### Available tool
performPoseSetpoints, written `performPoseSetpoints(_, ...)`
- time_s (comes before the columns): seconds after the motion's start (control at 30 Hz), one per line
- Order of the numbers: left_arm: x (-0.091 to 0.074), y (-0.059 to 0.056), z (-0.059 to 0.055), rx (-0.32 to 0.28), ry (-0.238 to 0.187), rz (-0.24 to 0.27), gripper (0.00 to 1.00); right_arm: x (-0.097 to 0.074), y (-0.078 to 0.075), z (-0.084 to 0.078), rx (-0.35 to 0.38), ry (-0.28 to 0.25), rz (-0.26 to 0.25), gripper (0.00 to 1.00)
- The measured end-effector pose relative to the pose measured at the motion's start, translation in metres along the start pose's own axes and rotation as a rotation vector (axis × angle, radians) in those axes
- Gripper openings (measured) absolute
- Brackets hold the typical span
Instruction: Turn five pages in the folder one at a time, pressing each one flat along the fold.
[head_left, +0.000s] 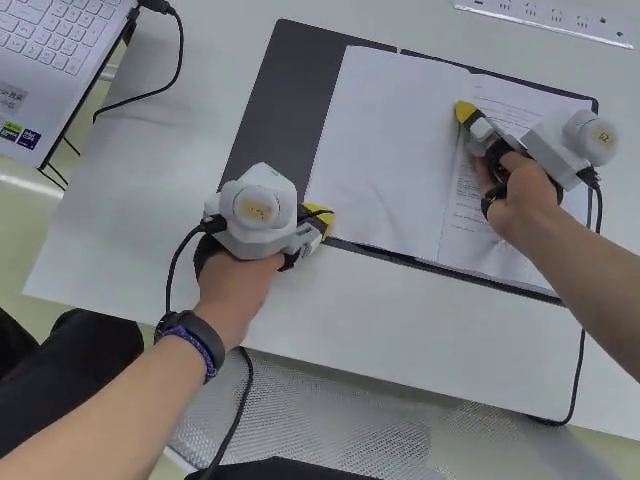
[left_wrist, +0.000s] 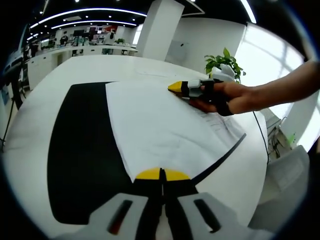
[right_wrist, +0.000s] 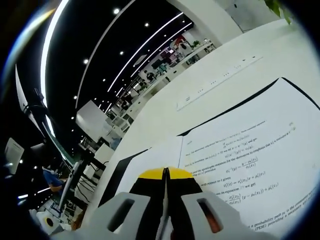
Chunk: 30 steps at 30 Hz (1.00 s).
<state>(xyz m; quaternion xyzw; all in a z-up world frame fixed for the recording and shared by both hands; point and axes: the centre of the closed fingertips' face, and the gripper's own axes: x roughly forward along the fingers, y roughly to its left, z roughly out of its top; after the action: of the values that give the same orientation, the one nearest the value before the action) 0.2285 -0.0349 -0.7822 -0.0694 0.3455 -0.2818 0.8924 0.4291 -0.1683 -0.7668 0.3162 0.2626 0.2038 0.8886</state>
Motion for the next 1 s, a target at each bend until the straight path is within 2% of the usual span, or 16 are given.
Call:
performPoseSetpoints(0.1,0.000,0.000,0.000,-0.004,0.004,0.001,0.00,0.006,-0.005,0.004,0.009,-0.007,-0.001,0.00)
performPoseSetpoints(0.3,0.000,0.000,0.000,0.005,0.016,0.002,0.00,0.010,0.002,0.008,-0.006,-0.013,-0.007,0.00)
performPoseSetpoints(0.53,0.001,0.001,-0.001,0.004,0.011,0.005,0.00,0.027,-0.008,0.015,-0.035,0.002,-0.015,0.00)
performPoseSetpoints(0.6,0.001,0.001,-0.002,0.003,0.011,0.005,0.00,0.037,-0.017,0.021,-0.023,-0.003,-0.015,0.00)
performPoseSetpoints(0.63,0.002,0.001,-0.002,0.003,0.011,0.005,0.00,0.034,-0.016,0.017,-0.017,-0.008,-0.016,0.00)
performPoseSetpoints(0.83,0.003,0.003,-0.003,0.007,0.010,0.000,0.00,0.040,-0.023,0.020,0.012,-0.036,-0.026,0.00)
performPoseSetpoints(0.9,0.003,0.003,-0.003,0.012,0.010,-0.002,0.00,0.051,-0.029,0.027,0.033,-0.043,-0.029,0.00)
performPoseSetpoints(1.0,0.004,0.004,-0.004,0.017,0.007,-0.002,0.00,0.035,-0.012,0.019,0.023,-0.042,-0.028,0.00)
